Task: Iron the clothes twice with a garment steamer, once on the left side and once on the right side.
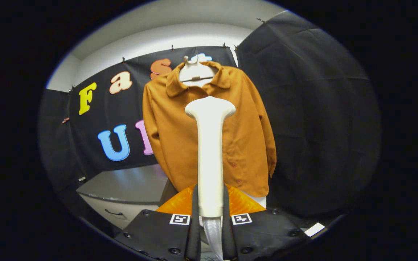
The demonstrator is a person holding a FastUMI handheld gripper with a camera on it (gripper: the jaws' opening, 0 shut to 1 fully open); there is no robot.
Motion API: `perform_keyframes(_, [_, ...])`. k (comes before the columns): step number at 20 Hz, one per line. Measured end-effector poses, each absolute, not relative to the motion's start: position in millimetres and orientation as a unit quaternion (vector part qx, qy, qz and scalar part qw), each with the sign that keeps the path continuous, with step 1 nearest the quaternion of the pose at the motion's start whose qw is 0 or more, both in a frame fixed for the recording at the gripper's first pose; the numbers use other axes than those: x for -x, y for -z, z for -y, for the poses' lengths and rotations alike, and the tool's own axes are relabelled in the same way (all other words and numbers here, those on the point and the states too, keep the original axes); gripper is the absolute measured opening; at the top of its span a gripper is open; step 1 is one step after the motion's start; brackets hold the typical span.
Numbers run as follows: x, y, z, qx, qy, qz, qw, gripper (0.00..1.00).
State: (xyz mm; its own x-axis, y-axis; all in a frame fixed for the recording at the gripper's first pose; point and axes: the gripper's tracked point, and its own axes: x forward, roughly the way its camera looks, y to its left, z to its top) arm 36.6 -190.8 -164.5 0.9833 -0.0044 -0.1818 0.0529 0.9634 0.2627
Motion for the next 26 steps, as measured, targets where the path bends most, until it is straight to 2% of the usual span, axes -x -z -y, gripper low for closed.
perform_keyframes(4, [-56.9,115.3,227.4,-0.122,0.027,-0.037,0.991,0.27])
perform_keyframes(8, [-87.4,102.2,252.5,-0.116,0.034,-0.021,0.992,0.26])
perform_keyframes(17, [-155.9,135.8,270.5,-0.12,0.017,-0.029,0.992,0.26])
perform_keyframes(26, [-180.5,186.9,273.4,-0.124,0.01,-0.055,0.991,0.27])
